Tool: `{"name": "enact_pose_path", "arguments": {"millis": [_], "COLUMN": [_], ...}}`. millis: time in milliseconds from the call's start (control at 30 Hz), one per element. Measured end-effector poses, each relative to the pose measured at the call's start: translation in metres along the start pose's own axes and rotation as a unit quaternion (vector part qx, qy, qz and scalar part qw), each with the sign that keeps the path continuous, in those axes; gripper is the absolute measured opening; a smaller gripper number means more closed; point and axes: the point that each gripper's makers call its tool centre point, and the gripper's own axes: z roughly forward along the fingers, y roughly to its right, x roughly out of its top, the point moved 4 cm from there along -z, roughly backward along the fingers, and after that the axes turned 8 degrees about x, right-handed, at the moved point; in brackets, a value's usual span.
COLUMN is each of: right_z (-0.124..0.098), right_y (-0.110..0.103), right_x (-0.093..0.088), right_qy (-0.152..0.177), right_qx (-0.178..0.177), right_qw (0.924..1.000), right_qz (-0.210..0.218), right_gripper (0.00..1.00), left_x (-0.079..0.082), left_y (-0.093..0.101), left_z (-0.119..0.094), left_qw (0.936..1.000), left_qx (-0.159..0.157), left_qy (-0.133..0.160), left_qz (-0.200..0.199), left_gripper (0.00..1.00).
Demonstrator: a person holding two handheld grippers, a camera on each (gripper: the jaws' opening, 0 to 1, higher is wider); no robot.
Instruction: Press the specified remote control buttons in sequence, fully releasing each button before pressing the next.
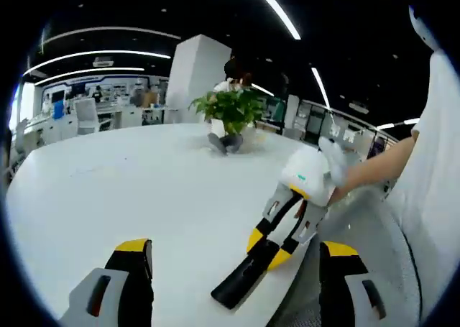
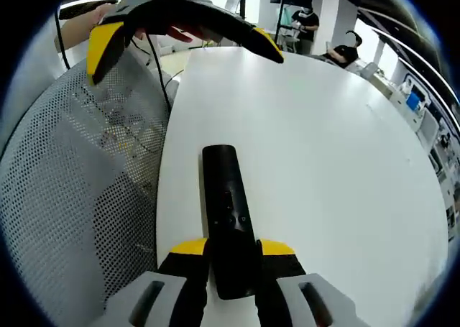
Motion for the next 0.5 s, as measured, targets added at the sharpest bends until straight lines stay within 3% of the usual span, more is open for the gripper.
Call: {"name": "enact_pose_path", "arguments": {"millis": [100, 200, 300, 400, 500], "right_z": [0.000, 0.000, 0.000, 0.000, 0.000], "right_y": [0.000, 0.000, 0.000, 0.000, 0.001], "right_x": [0.000, 0.000, 0.000, 0.000, 0.000], "right_qy": [0.001, 0.003, 0.002, 0.002, 0.004], "right_qx": [0.000, -0.001, -0.001, -0.001, -0.001], "right_qw": [1.0000, 1.0000, 1.0000, 1.0000, 1.0000], "right_qz": [0.001, 0.003, 0.002, 0.003, 0.005], "right_gripper": [0.22, 0.22, 0.22, 0.22, 0.22], "left_x": [0.016, 0.025, 0.035, 0.039, 0.036], "left_y": [-0.007, -0.010, -0.013, -0.015, -0.011], "left_z": [-0.010, -0.019, -0.031, -0.041, -0.044], "left_qw": [0.9969, 0.9920, 0.9826, 0.9738, 0.9705], "left_qx": [0.039, 0.073, 0.112, 0.148, 0.162], "left_qy": [0.066, 0.103, 0.148, 0.172, 0.177], "left_qz": [-0.016, -0.012, -0.008, 0.012, 0.020], "left_gripper": [1.00, 1.00, 1.00, 1.00, 1.00]}}
